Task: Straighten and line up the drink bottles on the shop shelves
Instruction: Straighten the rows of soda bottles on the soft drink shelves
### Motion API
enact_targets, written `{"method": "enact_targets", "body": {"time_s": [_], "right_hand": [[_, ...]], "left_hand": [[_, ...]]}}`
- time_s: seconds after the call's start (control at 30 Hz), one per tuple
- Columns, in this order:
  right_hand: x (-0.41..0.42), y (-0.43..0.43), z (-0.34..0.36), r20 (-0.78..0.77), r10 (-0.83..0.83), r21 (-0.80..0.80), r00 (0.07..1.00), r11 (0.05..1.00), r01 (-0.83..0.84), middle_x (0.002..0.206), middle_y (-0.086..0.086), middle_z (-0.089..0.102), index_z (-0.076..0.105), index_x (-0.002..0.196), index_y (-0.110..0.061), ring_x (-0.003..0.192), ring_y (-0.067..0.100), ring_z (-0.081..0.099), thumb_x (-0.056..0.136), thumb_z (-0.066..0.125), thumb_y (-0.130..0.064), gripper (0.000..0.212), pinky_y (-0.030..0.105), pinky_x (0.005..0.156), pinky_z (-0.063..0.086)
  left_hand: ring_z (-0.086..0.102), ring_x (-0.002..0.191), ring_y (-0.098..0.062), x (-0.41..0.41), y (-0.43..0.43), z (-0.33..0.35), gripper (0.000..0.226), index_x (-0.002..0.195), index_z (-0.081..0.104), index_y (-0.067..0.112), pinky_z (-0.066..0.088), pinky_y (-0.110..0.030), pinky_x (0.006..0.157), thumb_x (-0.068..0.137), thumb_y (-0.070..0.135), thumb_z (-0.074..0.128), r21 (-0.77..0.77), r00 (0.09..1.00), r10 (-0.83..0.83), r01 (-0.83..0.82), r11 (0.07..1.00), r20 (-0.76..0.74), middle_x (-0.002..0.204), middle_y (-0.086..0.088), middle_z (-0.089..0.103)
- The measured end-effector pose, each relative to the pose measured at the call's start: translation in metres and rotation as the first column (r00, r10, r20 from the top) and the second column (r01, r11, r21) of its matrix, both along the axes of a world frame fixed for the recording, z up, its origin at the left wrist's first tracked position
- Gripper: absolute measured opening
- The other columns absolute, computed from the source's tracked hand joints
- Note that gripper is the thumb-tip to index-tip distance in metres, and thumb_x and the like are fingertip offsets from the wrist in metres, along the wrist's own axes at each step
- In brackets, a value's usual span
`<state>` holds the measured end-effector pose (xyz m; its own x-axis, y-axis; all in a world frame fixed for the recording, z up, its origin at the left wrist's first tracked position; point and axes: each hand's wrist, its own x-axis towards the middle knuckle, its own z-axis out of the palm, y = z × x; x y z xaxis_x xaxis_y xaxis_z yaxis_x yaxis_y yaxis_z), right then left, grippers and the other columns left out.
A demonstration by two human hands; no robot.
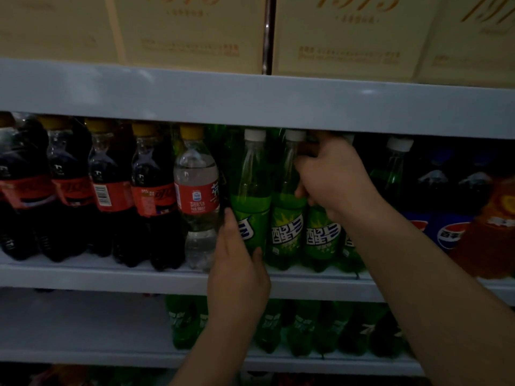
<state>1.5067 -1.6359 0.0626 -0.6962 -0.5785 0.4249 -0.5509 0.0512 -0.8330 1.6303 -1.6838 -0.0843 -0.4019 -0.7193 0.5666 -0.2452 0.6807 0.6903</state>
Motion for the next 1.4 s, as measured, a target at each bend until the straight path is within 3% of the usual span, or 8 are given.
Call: {"method": "enact_targets", "body": {"time_s": [0.13,0.3,0.5,0.63,1.03,1.17,1.27,1.4], "right_hand": [[0.006,0.000,-0.004,-0.130,-0.036,-0.027,0.991,0.999,0.032,0.071,-0.006,0.060,0.052,0.096,-0.024,0.035,0.007,0.057,0.085,0.068,-0.027,0.019,0.014,0.031,0.037],[0.006,-0.003,-0.006,-0.159,-0.053,-0.032,0.986,0.998,0.048,0.078,-0.010,0.060,0.051,0.098,-0.023,0.036,0.006,0.057,0.086,0.068,-0.022,0.020,0.012,0.033,0.038],[0.001,-0.002,-0.004,-0.160,-0.062,-0.020,0.985,0.998,0.059,0.073,-0.007,0.062,0.049,0.094,-0.028,0.035,0.009,0.057,0.088,0.063,-0.025,0.014,0.014,0.034,0.039],[0.001,-0.003,-0.004,-0.136,-0.060,-0.070,0.989,0.996,0.050,0.075,-0.006,0.063,0.053,0.096,-0.027,0.037,0.012,0.059,0.089,0.062,-0.024,0.013,0.019,0.038,0.044],[0.001,-0.008,-0.005,-0.192,-0.107,-0.081,0.976,0.992,0.093,0.079,-0.002,0.064,0.053,0.097,-0.031,0.059,0.017,0.064,0.087,0.064,-0.027,0.015,0.030,0.056,0.056],[0.001,-0.010,-0.005,-0.214,-0.125,-0.079,0.969,0.991,0.111,0.080,0.000,0.064,0.056,0.102,-0.026,0.060,0.018,0.064,0.087,0.064,-0.027,0.016,0.028,0.057,0.055],[0.001,-0.011,-0.005,-0.219,-0.142,-0.087,0.965,0.988,0.126,0.077,-0.003,0.062,0.059,0.107,-0.024,0.059,0.017,0.062,0.087,0.064,-0.027,0.021,0.023,0.052,0.050],[0.003,-0.011,-0.005,-0.158,-0.126,-0.121,0.979,0.987,0.107,0.080,-0.007,0.062,0.056,0.101,-0.031,0.049,0.008,0.059,0.086,0.065,-0.025,0.019,0.016,0.037,0.041]], "left_hand": [[0.054,0.113,-0.033,-0.008,0.007,-0.004,0.090,0.152,0.009,0.015,0.052,-0.038,0.077,0.084,0.018,0.069,-0.094,0.987,0.145,-0.139,0.986,0.062,0.141,-0.017,0.039],[0.057,0.102,-0.034,-0.020,0.006,-0.004,0.093,0.151,0.008,0.015,0.054,-0.038,0.063,0.082,0.021,0.070,-0.082,0.983,0.185,-0.185,0.979,-0.005,0.137,-0.021,0.036],[0.044,0.127,-0.031,-0.019,0.007,-0.023,0.097,0.149,-0.013,0.031,0.042,-0.032,0.090,0.088,0.029,0.063,-0.028,0.991,0.131,-0.131,0.991,-0.013,0.152,-0.014,0.028],[0.043,0.130,-0.029,-0.015,0.004,-0.032,0.101,0.141,-0.014,0.046,0.034,-0.028,0.092,0.086,0.022,0.067,-0.030,0.992,0.119,-0.120,0.992,-0.031,0.151,-0.009,0.033],[0.058,0.115,-0.034,-0.012,-0.001,-0.029,0.096,0.147,0.008,0.022,0.054,-0.041,0.078,0.079,0.019,0.076,-0.073,0.990,0.142,-0.140,0.987,0.025,0.143,-0.017,0.045],[0.054,0.120,-0.034,-0.009,-0.002,-0.028,0.095,0.147,0.006,0.023,0.052,-0.040,0.084,0.081,0.020,0.074,-0.083,0.992,0.122,-0.118,0.990,0.039,0.145,-0.016,0.042],[0.051,0.123,-0.034,-0.005,-0.003,-0.028,0.095,0.146,0.002,0.026,0.050,-0.039,0.087,0.083,0.021,0.072,-0.085,0.994,0.104,-0.100,0.991,0.044,0.147,-0.015,0.039],[0.055,0.119,-0.034,0.001,-0.001,-0.029,0.089,0.147,0.019,0.013,0.048,-0.038,0.088,0.079,0.016,0.075,-0.117,0.993,0.111,-0.105,0.988,0.041,0.141,-0.018,0.046]]}}
